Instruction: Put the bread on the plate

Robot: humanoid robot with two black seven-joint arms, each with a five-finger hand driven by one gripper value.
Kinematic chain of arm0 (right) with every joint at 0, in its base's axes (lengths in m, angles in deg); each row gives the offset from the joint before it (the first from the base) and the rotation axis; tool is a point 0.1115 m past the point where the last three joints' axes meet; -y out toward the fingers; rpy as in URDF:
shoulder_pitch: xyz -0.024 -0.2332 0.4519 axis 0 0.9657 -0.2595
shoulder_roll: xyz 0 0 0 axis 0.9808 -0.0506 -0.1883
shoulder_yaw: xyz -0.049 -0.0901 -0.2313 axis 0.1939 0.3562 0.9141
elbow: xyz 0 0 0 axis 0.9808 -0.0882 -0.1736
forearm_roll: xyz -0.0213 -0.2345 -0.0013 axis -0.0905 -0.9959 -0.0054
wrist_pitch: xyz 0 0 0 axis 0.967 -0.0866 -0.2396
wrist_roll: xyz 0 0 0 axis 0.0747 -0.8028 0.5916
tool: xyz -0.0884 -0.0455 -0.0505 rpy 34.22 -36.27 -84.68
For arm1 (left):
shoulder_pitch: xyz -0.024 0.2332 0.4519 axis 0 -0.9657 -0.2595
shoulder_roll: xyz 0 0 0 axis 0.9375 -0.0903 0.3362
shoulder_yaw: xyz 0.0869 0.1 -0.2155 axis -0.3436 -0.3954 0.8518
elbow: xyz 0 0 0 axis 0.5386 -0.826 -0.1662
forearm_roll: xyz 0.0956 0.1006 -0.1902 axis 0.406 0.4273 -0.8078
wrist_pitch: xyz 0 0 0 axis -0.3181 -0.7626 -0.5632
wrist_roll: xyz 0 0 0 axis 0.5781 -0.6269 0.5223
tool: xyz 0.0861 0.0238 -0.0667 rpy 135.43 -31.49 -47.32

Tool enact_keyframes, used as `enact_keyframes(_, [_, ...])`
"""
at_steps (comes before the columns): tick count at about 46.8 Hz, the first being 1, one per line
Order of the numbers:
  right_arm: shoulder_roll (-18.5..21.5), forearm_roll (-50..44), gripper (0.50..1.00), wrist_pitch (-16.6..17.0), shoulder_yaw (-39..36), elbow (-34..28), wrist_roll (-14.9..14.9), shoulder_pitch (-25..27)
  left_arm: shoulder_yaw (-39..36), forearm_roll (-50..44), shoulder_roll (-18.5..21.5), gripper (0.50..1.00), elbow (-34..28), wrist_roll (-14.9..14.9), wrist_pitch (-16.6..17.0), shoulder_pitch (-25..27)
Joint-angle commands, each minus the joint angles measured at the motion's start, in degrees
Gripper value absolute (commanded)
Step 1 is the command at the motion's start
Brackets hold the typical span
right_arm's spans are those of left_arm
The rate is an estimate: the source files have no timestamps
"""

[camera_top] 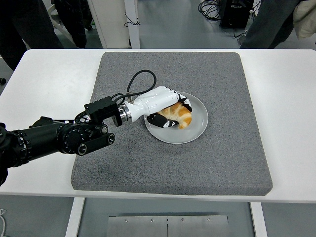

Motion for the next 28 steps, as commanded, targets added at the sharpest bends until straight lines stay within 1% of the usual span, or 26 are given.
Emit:
enact_keyframes(1, [0.0,0.0,1.0,-0.1,0.0,0.0,0.0,0.0,0.2,-0.1,-0.2,0.5,0.3,0.1,0.0,-0.5])
enact_keyframes(24, [0.0,0.0,1.0,0.0,0.0,0.0,0.0,0.0,0.5,-0.2,-0.6,0.5,1.1,0.1,0.0,-1.1])
enact_keyframes(25, [0.0,0.0,1.0,0.0,0.0,0.0,0.0,0.0,0.5,-0.3,-0.6,0.507,1.1,0.1,0.0,-1.1])
enact_keyframes(28, [0.0,0.0,1.0,0.0,0.0,0.1,0.0,0.0,0.5,-1.1,-0.6,0.555,1.1,0.1,0.0,-1.1])
